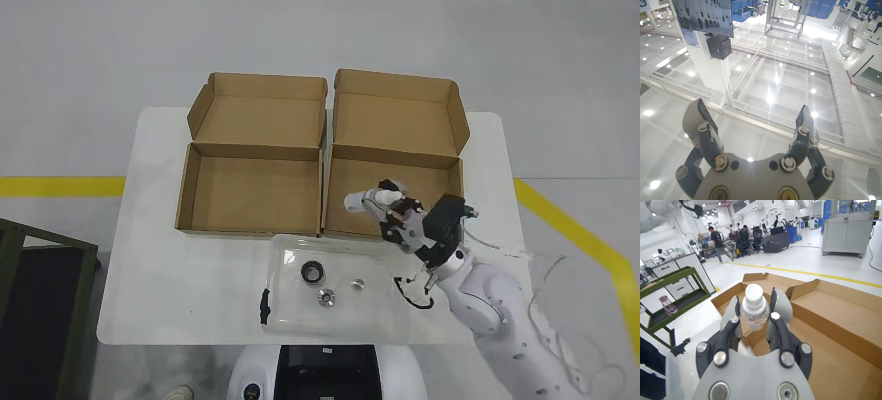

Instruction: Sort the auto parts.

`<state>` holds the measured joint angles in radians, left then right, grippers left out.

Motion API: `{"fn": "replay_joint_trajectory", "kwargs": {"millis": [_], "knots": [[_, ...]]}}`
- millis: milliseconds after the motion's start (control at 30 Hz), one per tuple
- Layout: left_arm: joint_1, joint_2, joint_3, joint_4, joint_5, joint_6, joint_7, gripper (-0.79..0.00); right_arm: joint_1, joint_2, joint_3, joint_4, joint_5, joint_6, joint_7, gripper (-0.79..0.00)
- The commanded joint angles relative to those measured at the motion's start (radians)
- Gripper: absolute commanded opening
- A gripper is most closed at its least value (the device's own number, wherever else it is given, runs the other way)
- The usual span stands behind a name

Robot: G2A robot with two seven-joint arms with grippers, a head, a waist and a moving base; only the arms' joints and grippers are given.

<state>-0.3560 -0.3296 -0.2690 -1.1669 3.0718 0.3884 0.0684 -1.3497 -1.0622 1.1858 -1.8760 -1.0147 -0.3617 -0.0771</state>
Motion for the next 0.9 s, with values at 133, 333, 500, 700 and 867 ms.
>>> {"fn": "replay_joint_trajectory", "kwargs": {"millis": [133, 333, 500, 700, 867], "knots": [[0.0, 0.0, 0.0, 0.0, 0.0, 0.0, 0.0, 0.0, 0.084, -0.015, -0.056, 0.054, -0.098, 0.04, 0.074, -0.785], [0.0, 0.0, 0.0, 0.0, 0.0, 0.0, 0.0, 0.0, 0.174, -0.033, -0.113, 0.115, -0.149, 0.06, 0.144, -0.785], [0.0, 0.0, 0.0, 0.0, 0.0, 0.0, 0.0, 0.0, 0.239, -0.049, -0.158, 0.175, -0.17, 0.07, 0.197, -0.785], [0.0, 0.0, 0.0, 0.0, 0.0, 0.0, 0.0, 0.0, 0.298, -0.064, -0.187, 0.231, -0.189, 0.065, 0.255, -0.785], [0.0, 0.0, 0.0, 0.0, 0.0, 0.0, 0.0, 0.0, 0.337, -0.076, -0.21, 0.28, -0.191, 0.051, 0.291, -0.785]]}}
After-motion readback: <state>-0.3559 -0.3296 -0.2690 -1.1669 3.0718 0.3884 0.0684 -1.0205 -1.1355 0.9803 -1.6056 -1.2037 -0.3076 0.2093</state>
